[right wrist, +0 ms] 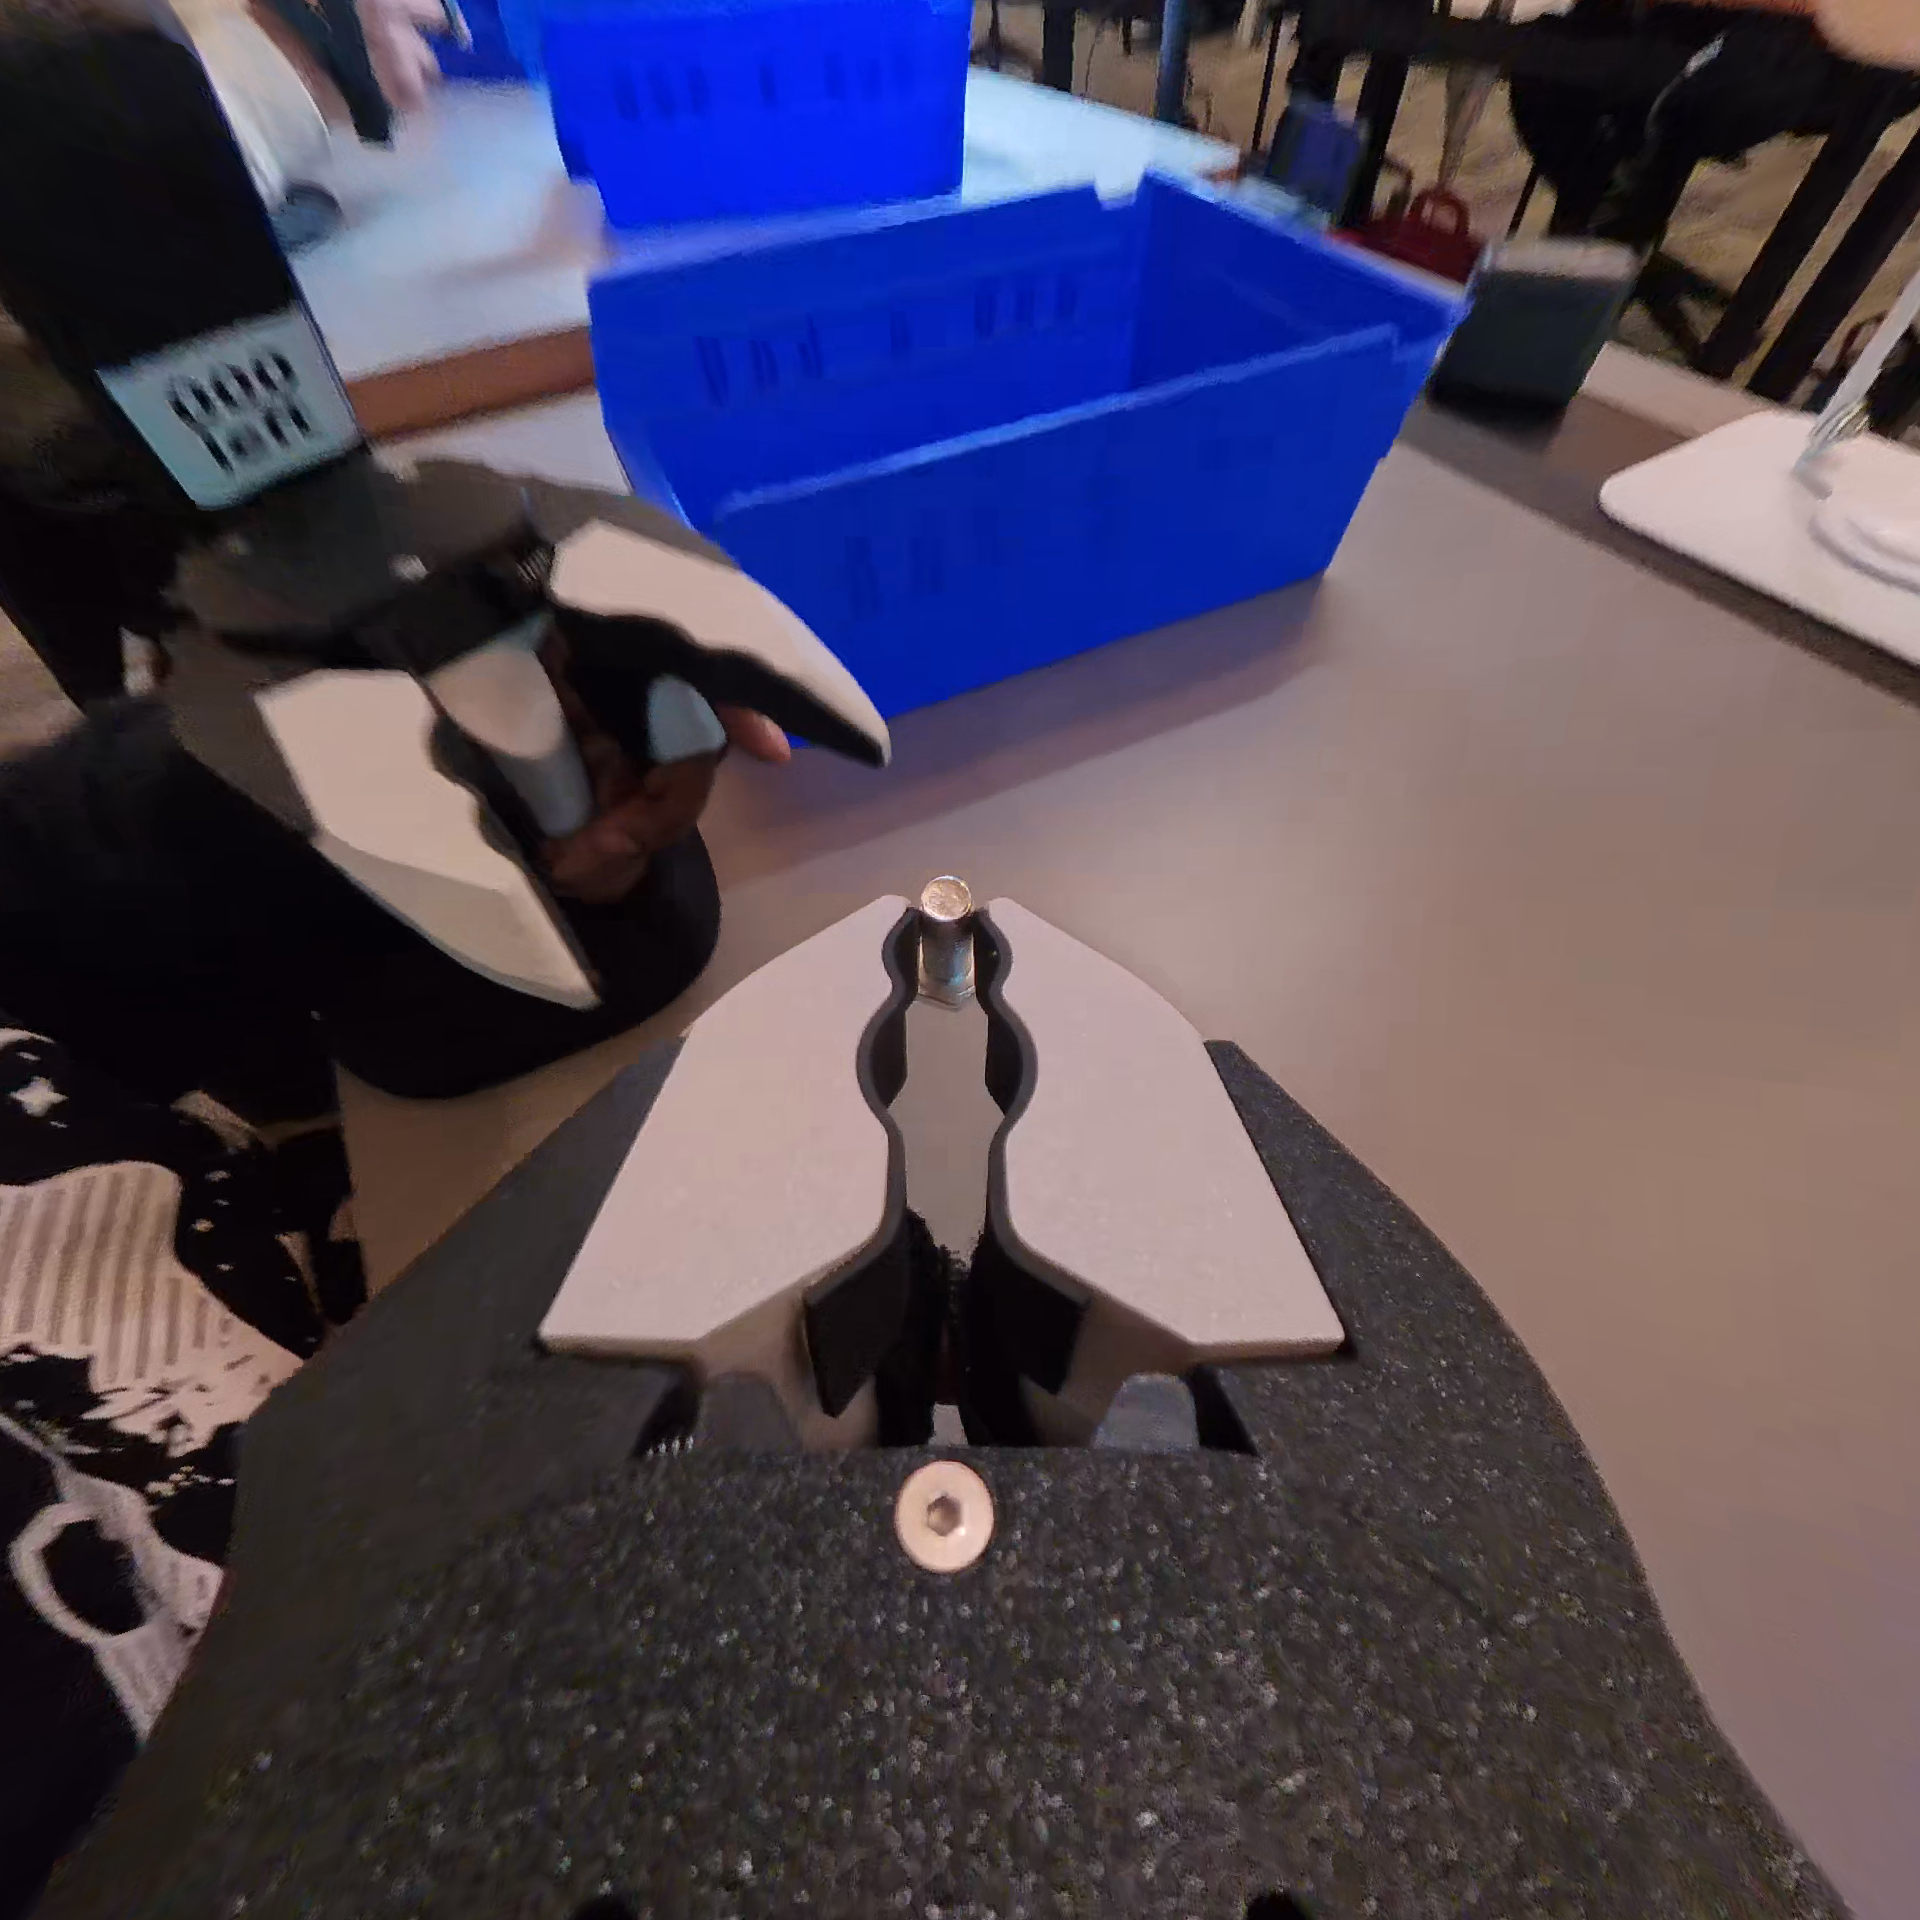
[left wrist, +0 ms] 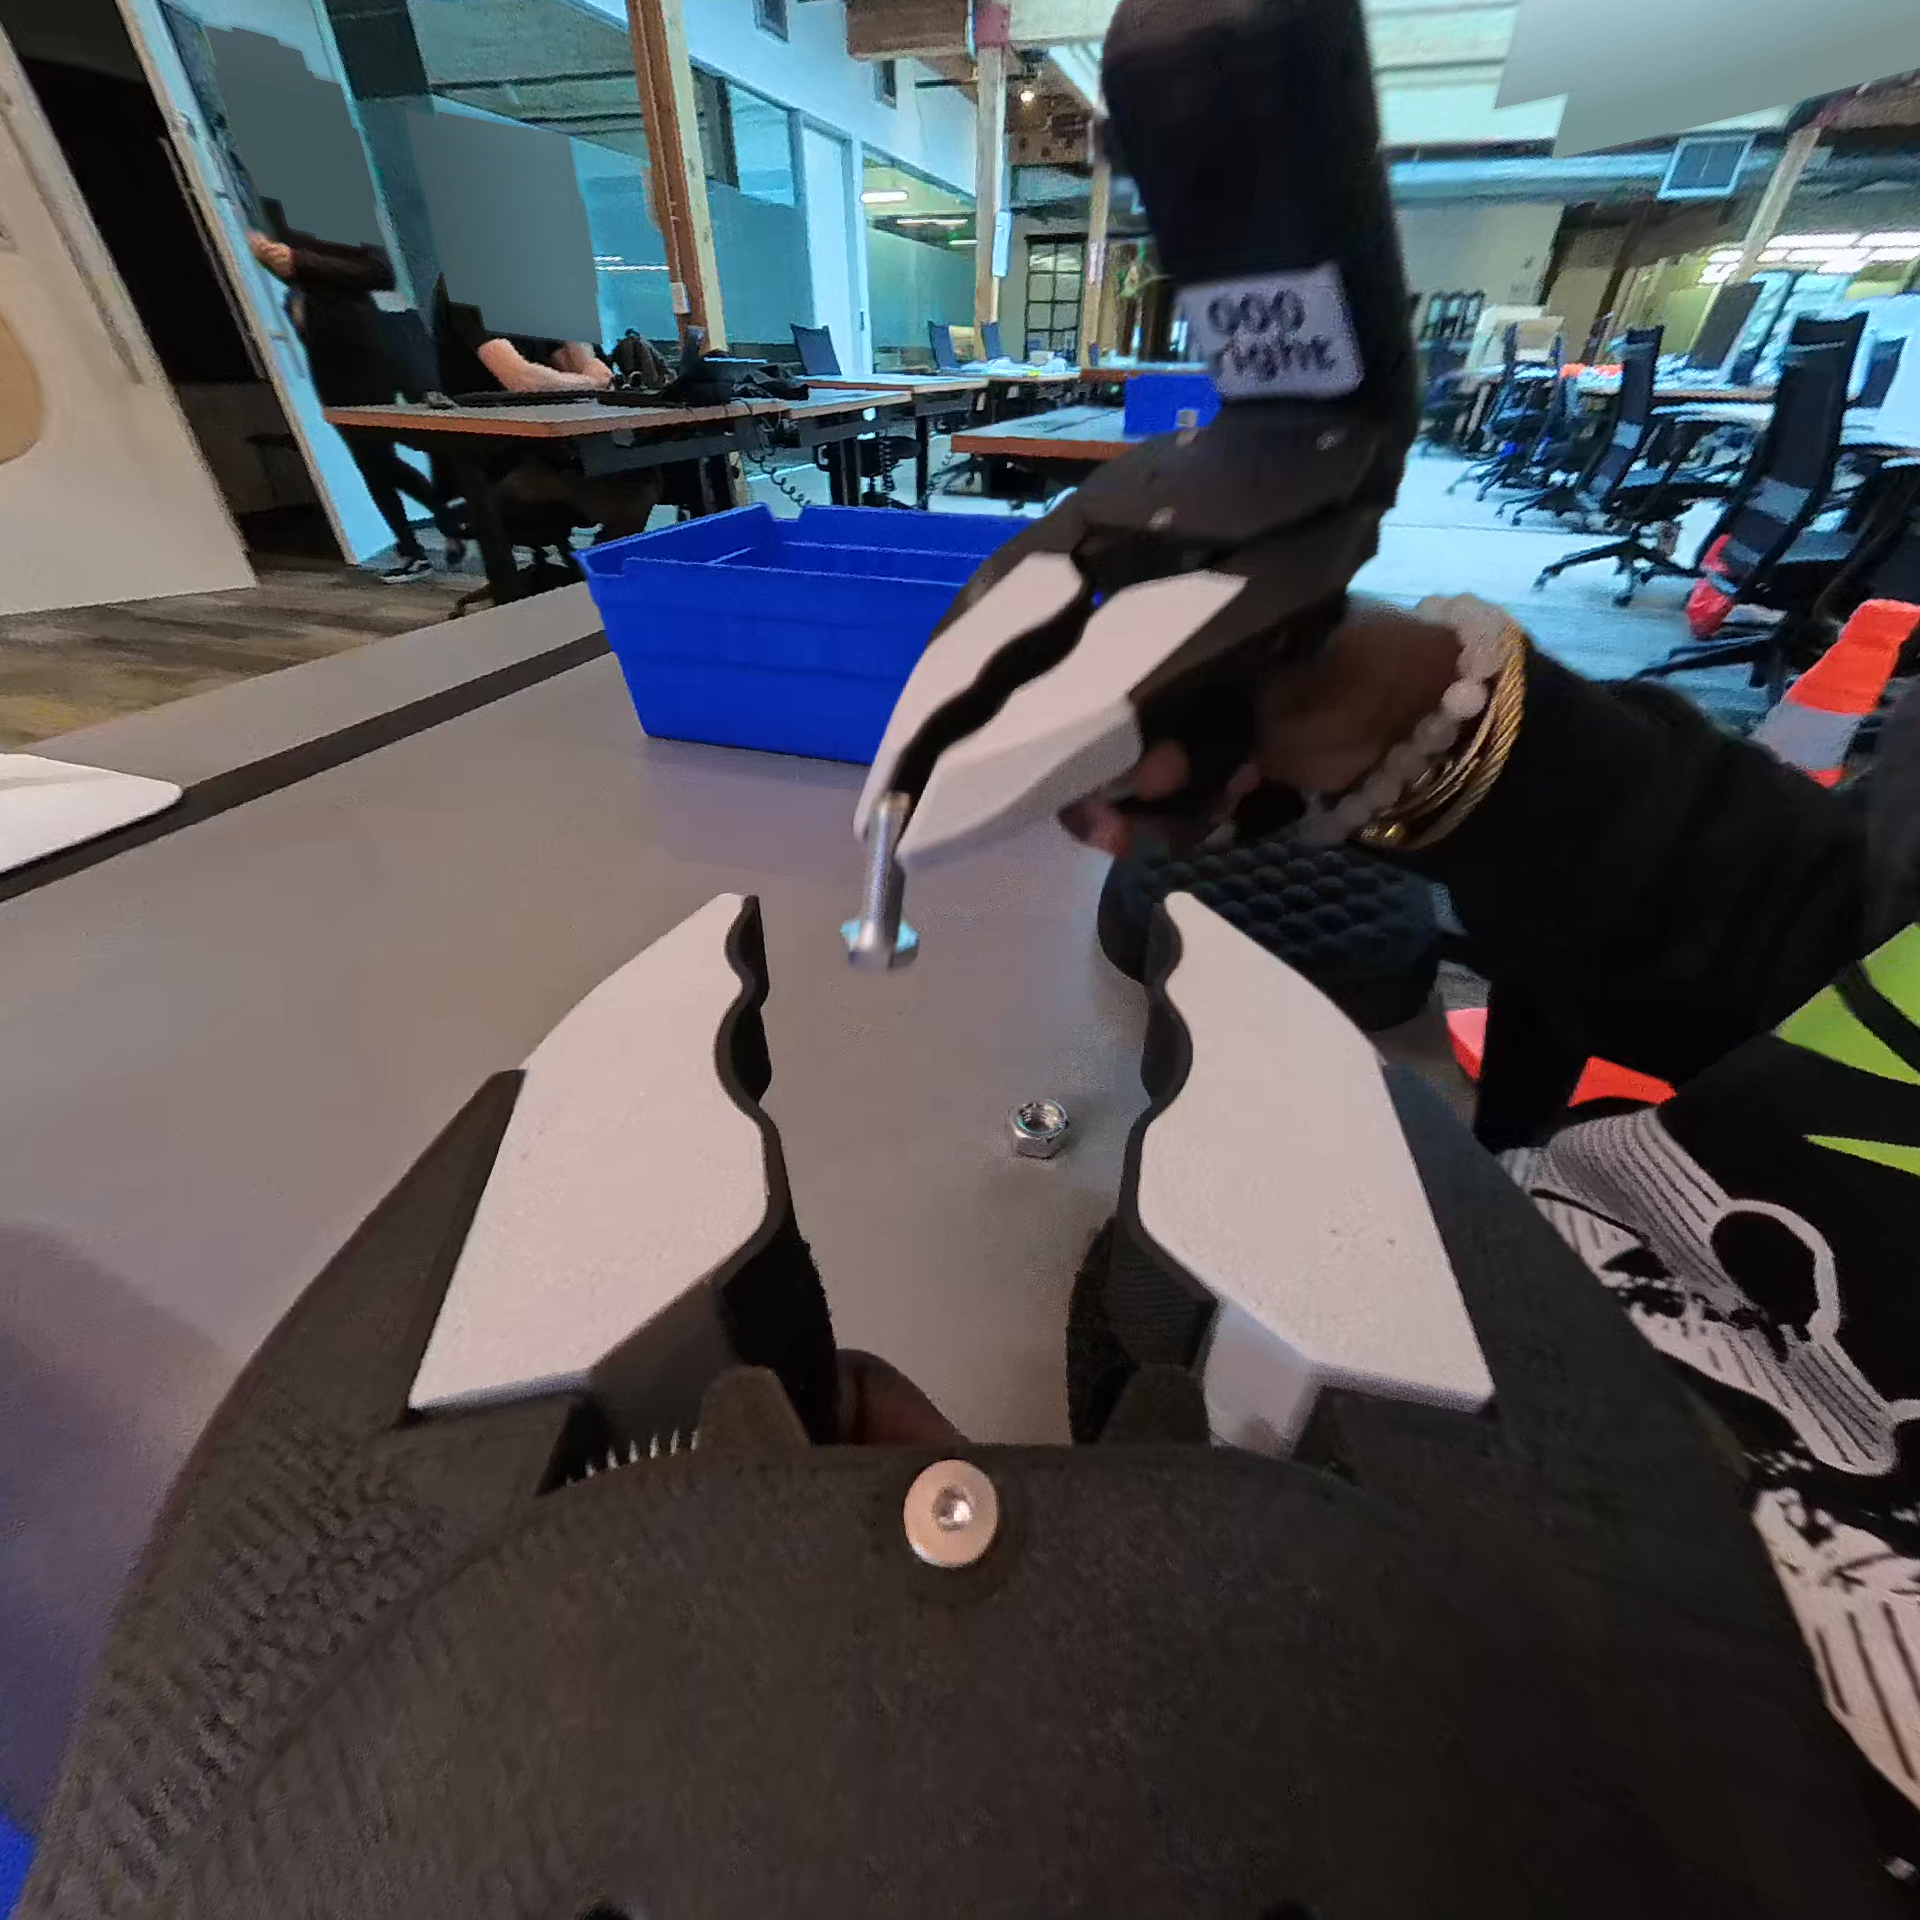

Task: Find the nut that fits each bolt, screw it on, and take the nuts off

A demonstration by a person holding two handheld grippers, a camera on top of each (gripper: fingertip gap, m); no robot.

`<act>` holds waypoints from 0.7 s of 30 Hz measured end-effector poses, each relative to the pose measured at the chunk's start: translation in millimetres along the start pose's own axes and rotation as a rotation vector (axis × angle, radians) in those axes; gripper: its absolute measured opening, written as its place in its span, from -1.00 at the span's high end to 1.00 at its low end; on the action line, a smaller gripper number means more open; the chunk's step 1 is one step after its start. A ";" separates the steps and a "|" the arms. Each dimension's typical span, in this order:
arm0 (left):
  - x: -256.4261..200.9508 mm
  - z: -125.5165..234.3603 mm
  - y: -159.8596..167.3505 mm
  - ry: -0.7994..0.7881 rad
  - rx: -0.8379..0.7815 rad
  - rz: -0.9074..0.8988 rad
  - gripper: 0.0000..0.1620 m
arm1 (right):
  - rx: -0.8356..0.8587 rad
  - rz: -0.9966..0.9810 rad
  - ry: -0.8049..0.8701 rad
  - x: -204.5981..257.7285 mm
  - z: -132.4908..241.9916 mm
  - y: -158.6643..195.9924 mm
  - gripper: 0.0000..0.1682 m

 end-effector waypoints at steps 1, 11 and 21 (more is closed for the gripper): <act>-0.3 -0.6 -0.4 -0.017 0.006 -0.020 0.13 | -0.030 -0.006 -0.010 2.6 6.3 -7.3 0.88; -4.4 -12.1 -5.9 -0.237 0.042 -0.184 0.21 | -0.193 -0.088 -0.030 31.3 24.9 -35.0 0.88; 1.1 -13.0 -2.2 -0.350 0.084 -0.243 0.49 | -0.152 -0.020 -0.018 51.8 11.2 -29.8 0.88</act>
Point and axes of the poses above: each gripper's, where its closed fingertips meet, z back along the fingers, y out of its underside, x = y × z across the jaws, the point moved 2 cm from there along z, back along the fingers, and after that the axes turned 8 degrees about -z, right-handed, at the moved point
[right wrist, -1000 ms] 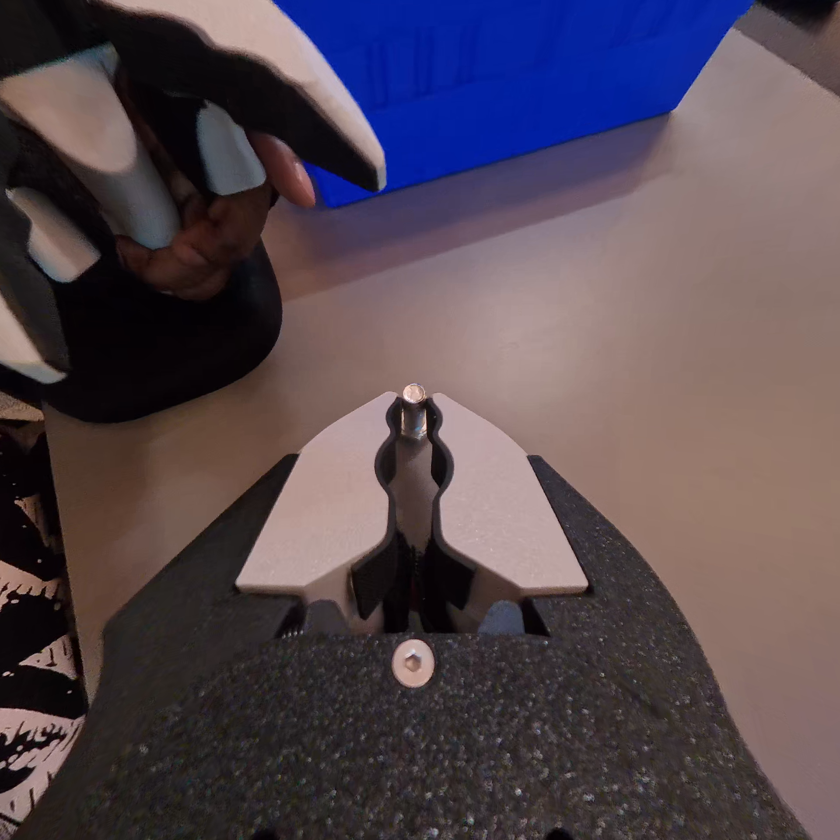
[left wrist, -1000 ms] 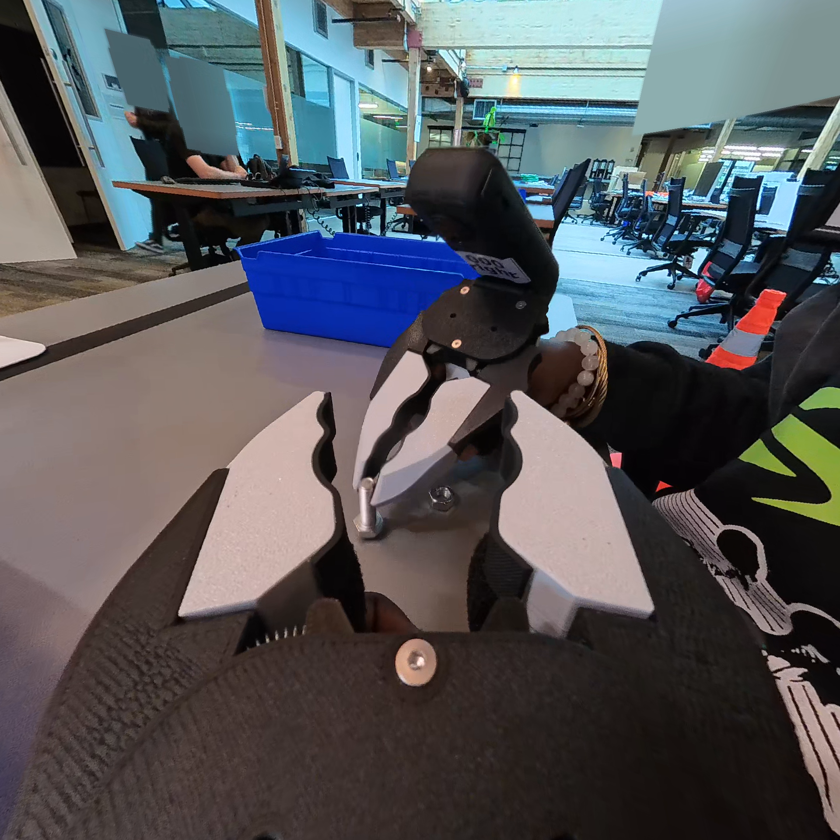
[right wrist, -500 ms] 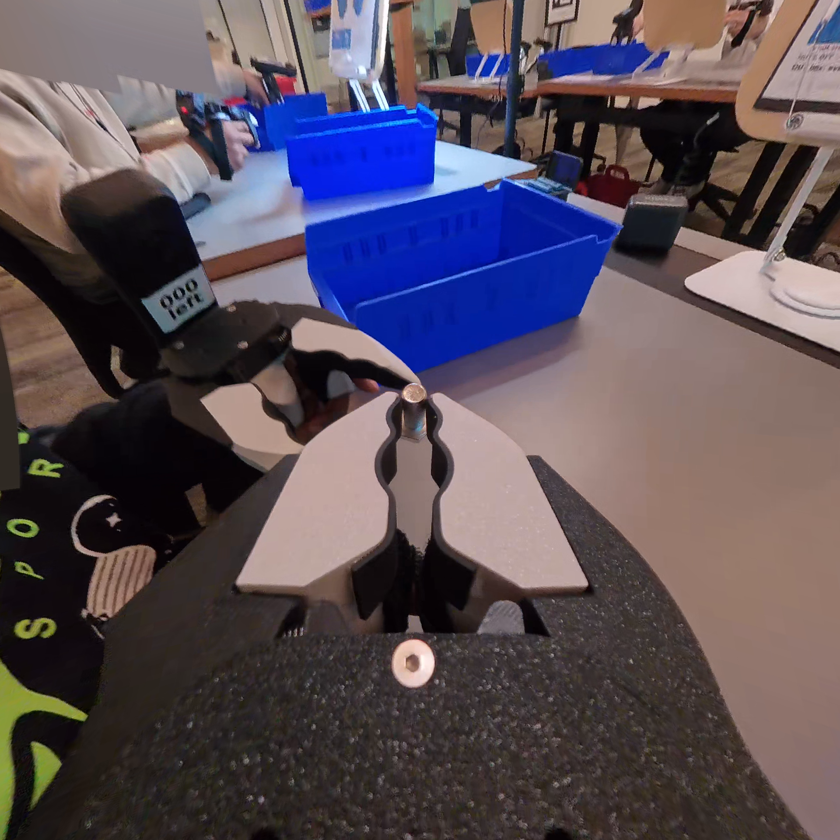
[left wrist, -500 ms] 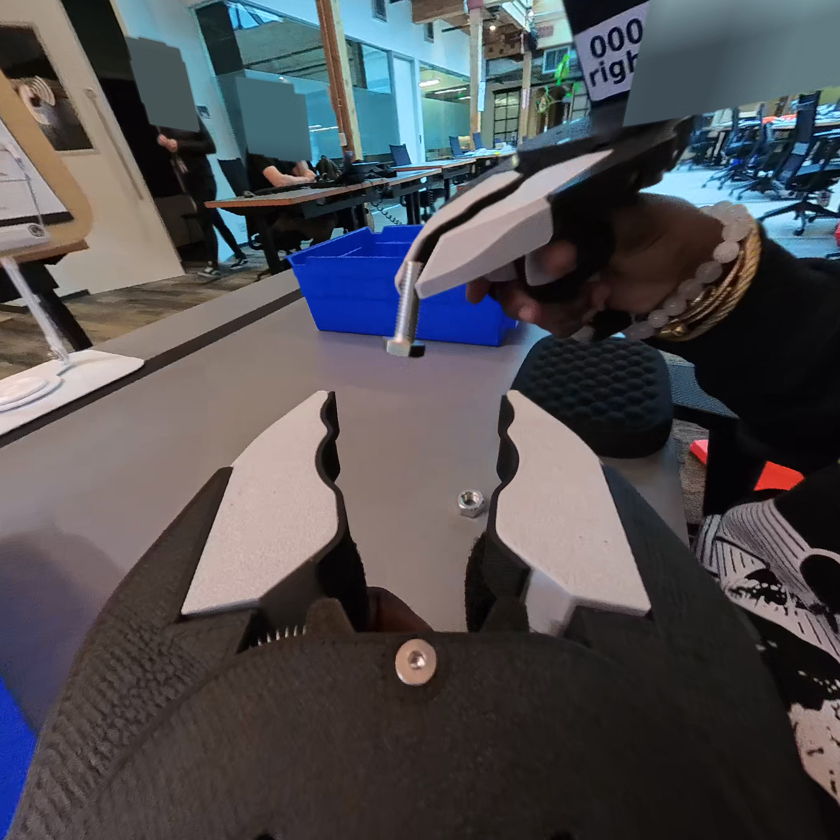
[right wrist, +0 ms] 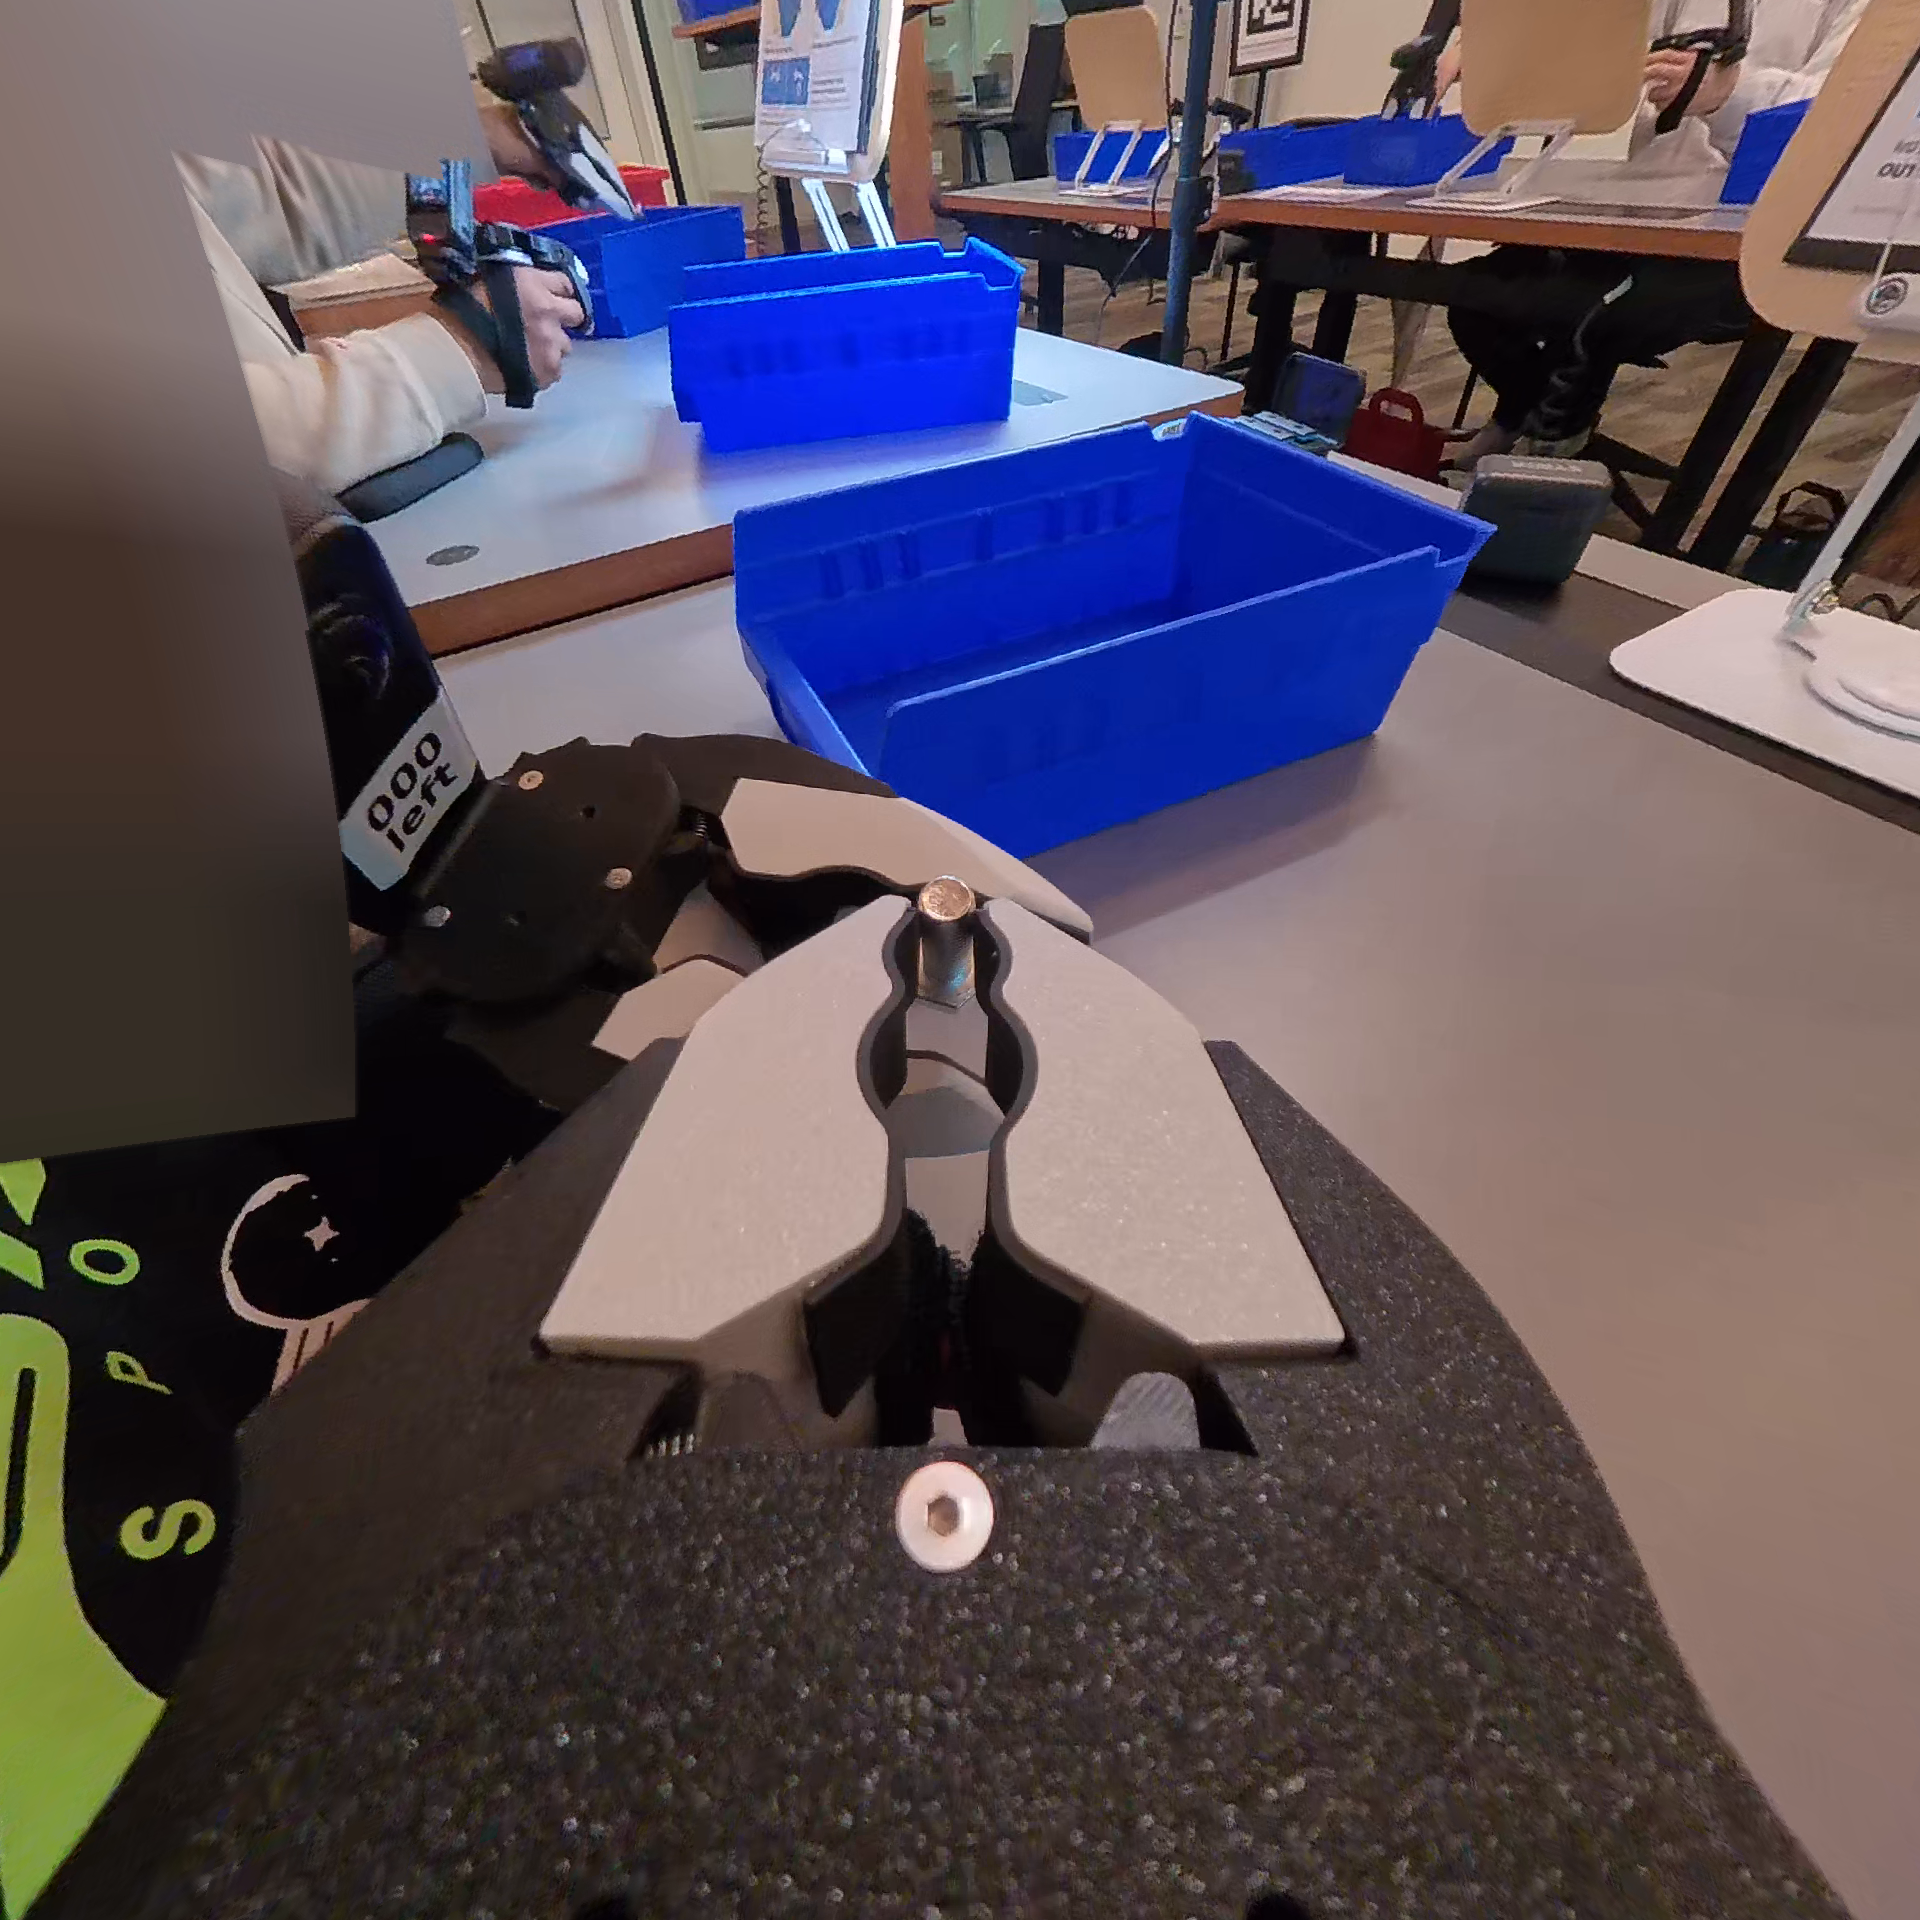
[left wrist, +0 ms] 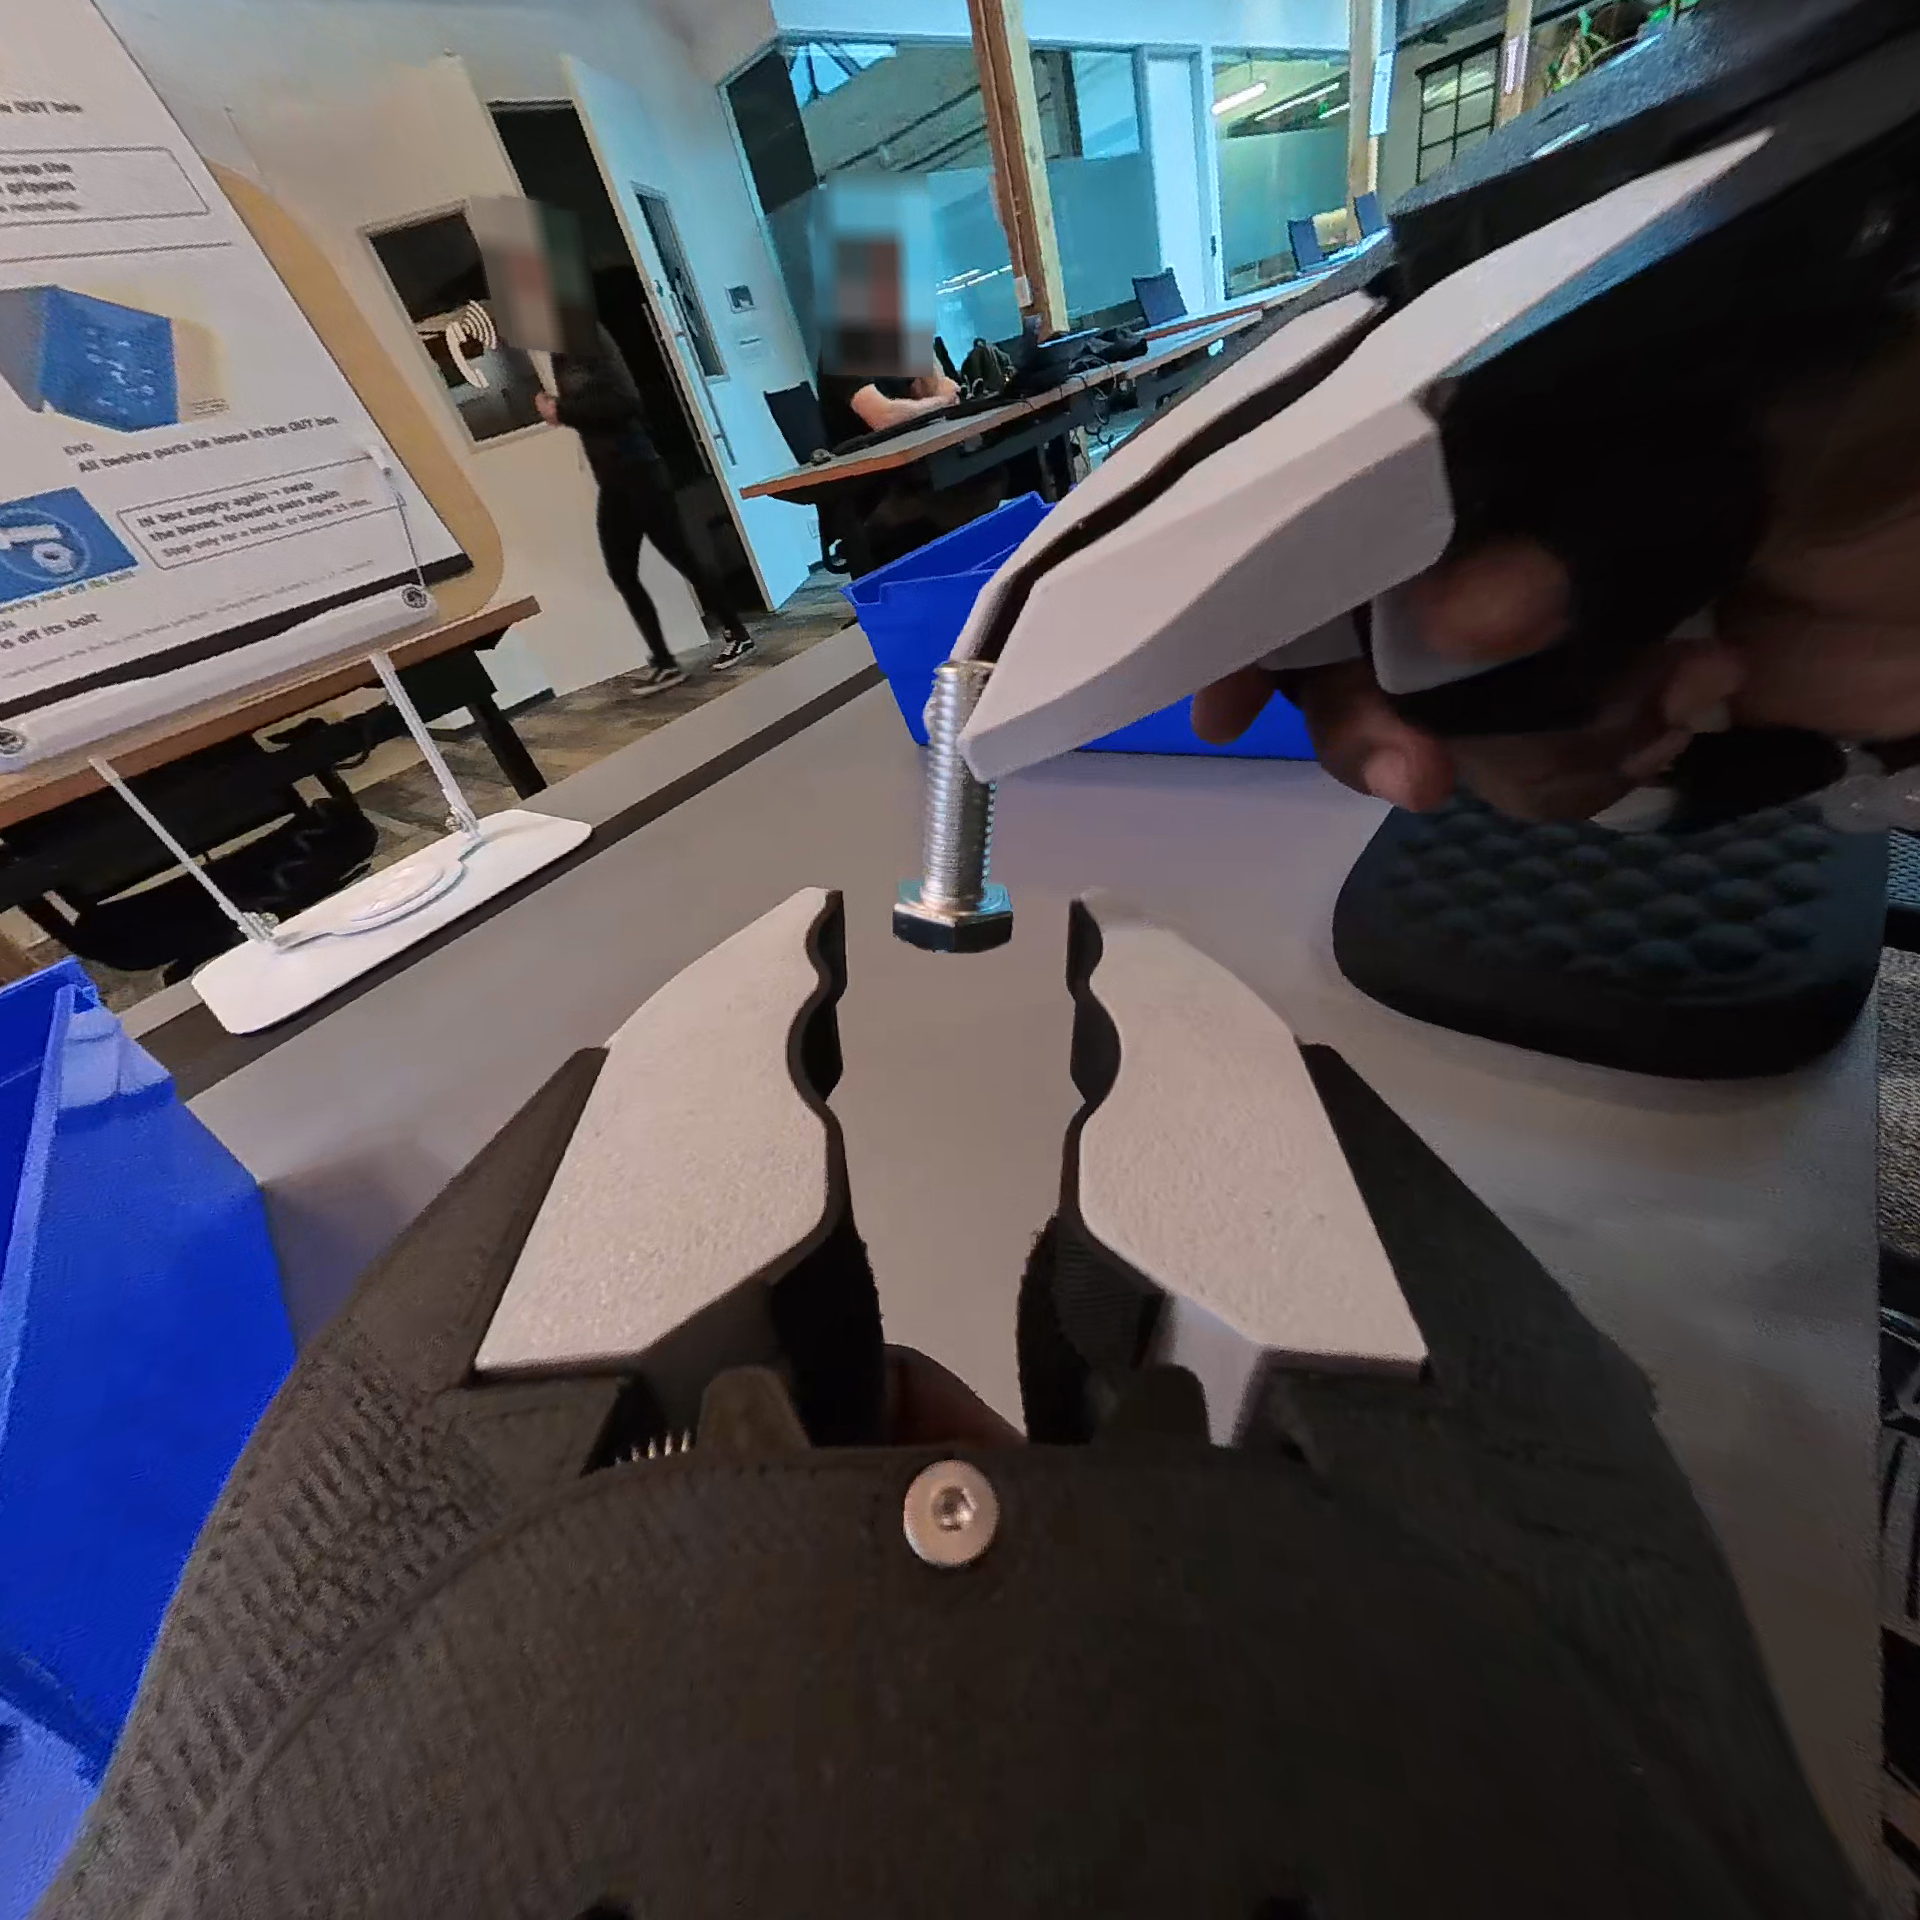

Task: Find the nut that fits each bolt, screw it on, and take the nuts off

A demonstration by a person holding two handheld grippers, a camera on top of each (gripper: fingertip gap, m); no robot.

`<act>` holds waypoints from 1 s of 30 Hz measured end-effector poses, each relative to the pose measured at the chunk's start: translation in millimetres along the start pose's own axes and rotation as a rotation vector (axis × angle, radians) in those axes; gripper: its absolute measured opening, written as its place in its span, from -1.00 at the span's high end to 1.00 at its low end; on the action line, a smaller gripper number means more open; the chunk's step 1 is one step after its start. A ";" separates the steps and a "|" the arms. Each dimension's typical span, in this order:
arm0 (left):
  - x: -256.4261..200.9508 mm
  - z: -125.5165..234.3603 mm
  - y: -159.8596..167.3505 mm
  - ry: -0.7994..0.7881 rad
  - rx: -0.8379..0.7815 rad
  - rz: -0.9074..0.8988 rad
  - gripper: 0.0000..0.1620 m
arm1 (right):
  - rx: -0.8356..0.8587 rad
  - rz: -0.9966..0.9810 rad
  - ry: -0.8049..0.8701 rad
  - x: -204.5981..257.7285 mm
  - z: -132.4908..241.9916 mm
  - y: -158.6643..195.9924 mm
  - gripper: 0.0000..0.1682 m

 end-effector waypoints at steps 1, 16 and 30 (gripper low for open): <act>0.8 -0.3 0.8 -0.006 0.007 -0.001 0.49 | 0.000 -0.002 -0.002 1.6 -0.7 0.1 0.88; 2.5 -0.6 3.4 -0.038 0.031 -0.030 0.69 | -0.002 0.043 0.066 4.4 -7.5 1.7 0.88; 3.7 0.5 4.0 -0.041 0.033 -0.031 0.76 | -0.003 0.040 0.092 1.0 -6.6 0.5 0.88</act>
Point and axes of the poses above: each gripper's, where its closed fingertips meet, z back along the fingers, y out of its underside, x = y × z across the jaws, the point moved 2 cm from there along z, back along the fingers, and after that the axes turned 8 degrees about -z, right-handed, at the moved point
